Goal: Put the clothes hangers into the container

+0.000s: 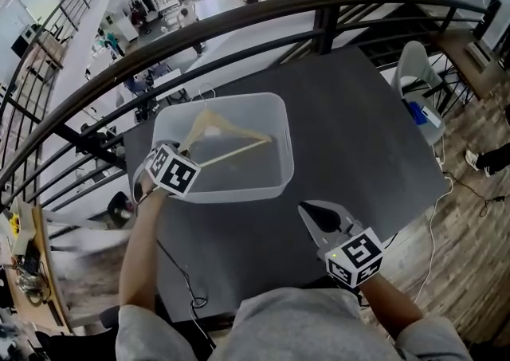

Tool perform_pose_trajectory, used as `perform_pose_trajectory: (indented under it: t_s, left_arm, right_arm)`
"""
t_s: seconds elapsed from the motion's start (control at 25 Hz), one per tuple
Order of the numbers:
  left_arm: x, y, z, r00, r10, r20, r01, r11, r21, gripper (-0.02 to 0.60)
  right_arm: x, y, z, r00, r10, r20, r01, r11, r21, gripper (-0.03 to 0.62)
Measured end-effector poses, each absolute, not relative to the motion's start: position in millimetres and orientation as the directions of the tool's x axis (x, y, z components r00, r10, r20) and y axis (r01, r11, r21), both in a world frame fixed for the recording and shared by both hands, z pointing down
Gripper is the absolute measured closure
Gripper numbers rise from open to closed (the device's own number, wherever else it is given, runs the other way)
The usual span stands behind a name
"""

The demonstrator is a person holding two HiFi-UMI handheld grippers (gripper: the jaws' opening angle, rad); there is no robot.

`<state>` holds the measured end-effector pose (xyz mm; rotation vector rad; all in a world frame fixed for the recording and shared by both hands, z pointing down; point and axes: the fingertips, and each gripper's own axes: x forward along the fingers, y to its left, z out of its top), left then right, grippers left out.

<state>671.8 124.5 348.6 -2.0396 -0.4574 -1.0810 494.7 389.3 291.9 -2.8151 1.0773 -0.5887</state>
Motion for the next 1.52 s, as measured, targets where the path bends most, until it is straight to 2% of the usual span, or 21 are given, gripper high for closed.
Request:
perform_pose_trajectory:
  t_s: [0.12, 0.4, 0.48, 0.52, 0.6, 0.76, 0.88, 1.0, 1.08, 1.16, 1.32, 1.44, 1.52]
  left_arm:
    - [671.1, 131.4, 354.1, 0.535, -0.021, 0.844, 0.635, -0.649, -0.418, 0.483]
    - [674.4, 127.5, 351.3, 0.542, -0.035, 0.84, 0.658, -0.605, -0.449, 0.478]
    - [668.1, 132.4, 353.2, 0.541, -0.022, 0.841, 0.682, -0.573, -0.454, 0.39]
    - [667.7, 135.5, 349.1, 0.561, -0.018, 0.828, 0.678, -0.563, -0.472, 0.376]
    - [670.4, 139.8, 333.4, 0.624, -0.006, 0.781, 0.639, -0.572, -0.514, 0.376]
    - [664.9, 133.8, 304.2, 0.727, 0.021, 0.687, 0.545, -0.627, -0.557, 0.311]
    - [648.0, 128.2, 271.0, 0.82, 0.043, 0.571, 0.433, -0.699, -0.569, 0.309]
    - [620.1, 125.6, 229.8, 0.903, 0.105, 0.416, 0.309, -0.832, -0.46, 0.359]
    - [594.5, 125.5, 217.2, 0.927, 0.149, 0.345, 0.272, -0.9, -0.341, 0.452]
    - [568.0, 125.9, 215.1, 0.939, 0.181, 0.292, 0.252, -0.941, -0.225, 0.514]
    - [524.1, 132.5, 224.7, 0.961, 0.197, 0.194, 0.2, -0.98, 0.004, 0.56]
    - [497.3, 168.2, 250.1, 0.956, 0.221, 0.191, 0.197, -0.971, 0.137, 0.568]
    - [480.1, 195.2, 268.5, 0.949, 0.232, 0.212, 0.202, -0.967, 0.156, 0.569]
  right_arm:
    - [493.5, 395.8, 289.0, 0.688, -0.65, 0.323, -0.621, -0.757, -0.201, 0.595]
    - [498.1, 408.1, 282.7, 0.701, -0.639, 0.316, -0.616, -0.766, -0.182, 0.595]
    - [498.5, 412.0, 284.1, 0.705, -0.635, 0.316, -0.612, -0.769, -0.183, 0.595]
    - [498.9, 413.9, 284.3, 0.706, -0.634, 0.316, -0.611, -0.771, -0.183, 0.595]
    - [499.6, 415.7, 284.2, 0.706, -0.633, 0.318, -0.611, -0.771, -0.18, 0.595]
    - [495.1, 409.9, 286.8, 0.702, -0.635, 0.322, -0.614, -0.769, -0.178, 0.595]
    - [489.6, 408.3, 290.2, 0.704, -0.633, 0.321, -0.612, -0.771, -0.177, 0.595]
    - [490.4, 405.1, 291.6, 0.712, -0.626, 0.32, -0.603, -0.777, -0.18, 0.595]
    - [490.0, 400.7, 292.0, 0.712, -0.626, 0.319, -0.599, -0.778, -0.19, 0.595]
    - [488.8, 393.4, 290.8, 0.709, -0.63, 0.317, -0.602, -0.775, -0.193, 0.595]
    - [494.3, 374.5, 279.7, 0.708, -0.648, 0.282, -0.62, -0.761, -0.192, 0.595]
    - [495.1, 373.2, 275.9, 0.713, -0.651, 0.26, -0.615, -0.759, -0.216, 0.595]
    - [492.3, 370.9, 276.1, 0.716, -0.651, 0.253, -0.612, -0.759, -0.224, 0.595]
